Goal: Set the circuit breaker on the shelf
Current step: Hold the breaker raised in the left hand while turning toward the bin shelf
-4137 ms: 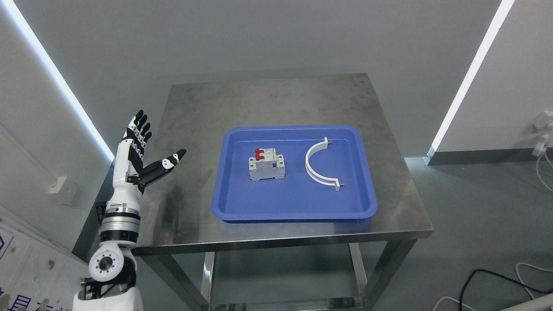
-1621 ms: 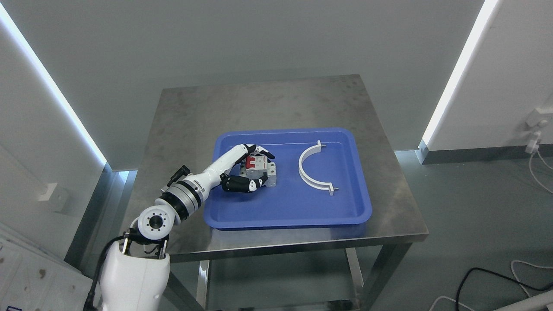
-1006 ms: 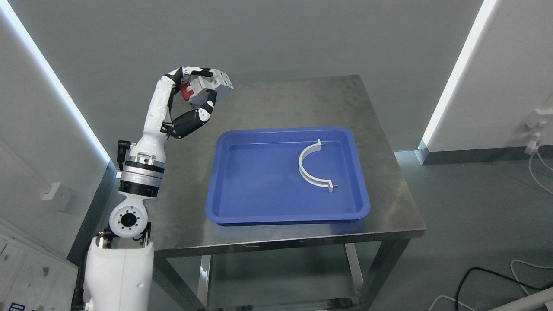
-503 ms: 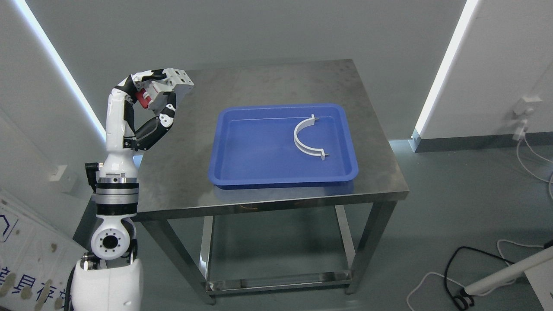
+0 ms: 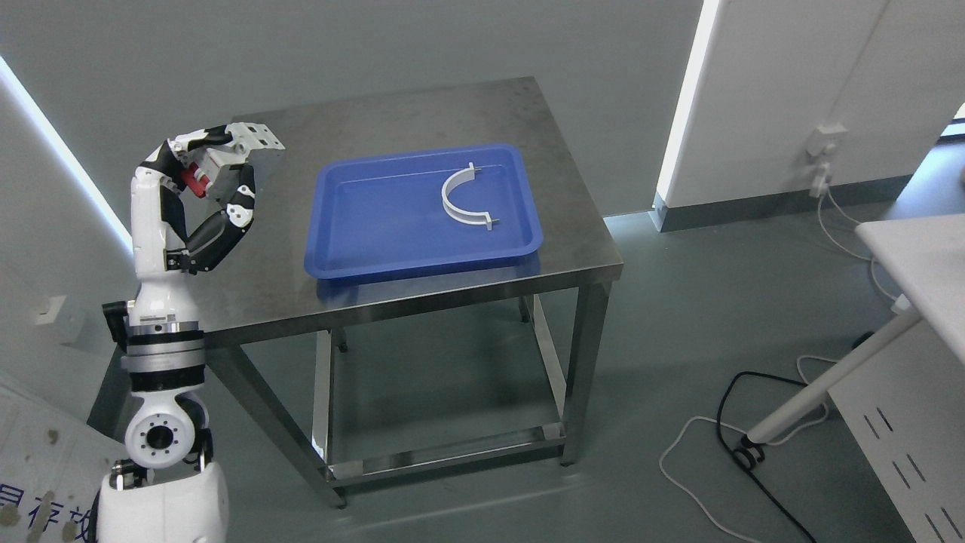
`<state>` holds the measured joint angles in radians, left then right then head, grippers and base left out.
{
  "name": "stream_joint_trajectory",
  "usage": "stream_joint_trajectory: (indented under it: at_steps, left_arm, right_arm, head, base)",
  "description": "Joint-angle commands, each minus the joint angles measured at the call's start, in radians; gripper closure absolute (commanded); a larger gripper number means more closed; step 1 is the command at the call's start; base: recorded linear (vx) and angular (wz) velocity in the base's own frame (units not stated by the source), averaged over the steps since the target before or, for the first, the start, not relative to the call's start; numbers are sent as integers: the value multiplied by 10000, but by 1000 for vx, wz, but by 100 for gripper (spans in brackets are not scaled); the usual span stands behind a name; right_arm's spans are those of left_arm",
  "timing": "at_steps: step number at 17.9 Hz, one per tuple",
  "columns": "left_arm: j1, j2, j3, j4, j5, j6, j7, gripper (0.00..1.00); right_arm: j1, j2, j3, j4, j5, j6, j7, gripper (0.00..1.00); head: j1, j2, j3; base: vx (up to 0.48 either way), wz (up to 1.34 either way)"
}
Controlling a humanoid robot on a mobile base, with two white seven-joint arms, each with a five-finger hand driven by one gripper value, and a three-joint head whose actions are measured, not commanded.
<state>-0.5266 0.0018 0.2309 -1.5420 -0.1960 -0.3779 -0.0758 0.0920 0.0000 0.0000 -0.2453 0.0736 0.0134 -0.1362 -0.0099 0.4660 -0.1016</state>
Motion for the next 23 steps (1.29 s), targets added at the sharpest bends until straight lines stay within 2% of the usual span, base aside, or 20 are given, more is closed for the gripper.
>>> stream_joint_trajectory:
  at_steps: [1,9,23]
  left_arm:
    - [112,156,820,-119,73,36,-9,93]
    - [112,156,820,-134,73,51,-24,93]
    - [143,156,866,-119,73,36,-24,92]
  right_arm:
    - [0,-175,199,14,0,648,-4,0]
    - [0,-175,199,-1,0,648,-4,0]
    - [0,-175,199,-1,0,648,-4,0]
  head:
    - [0,0,0]
    - [0,0,0]
    - [0,0,0]
  base:
    - [-165,-220]
    - [-237,40]
    - [-257,510]
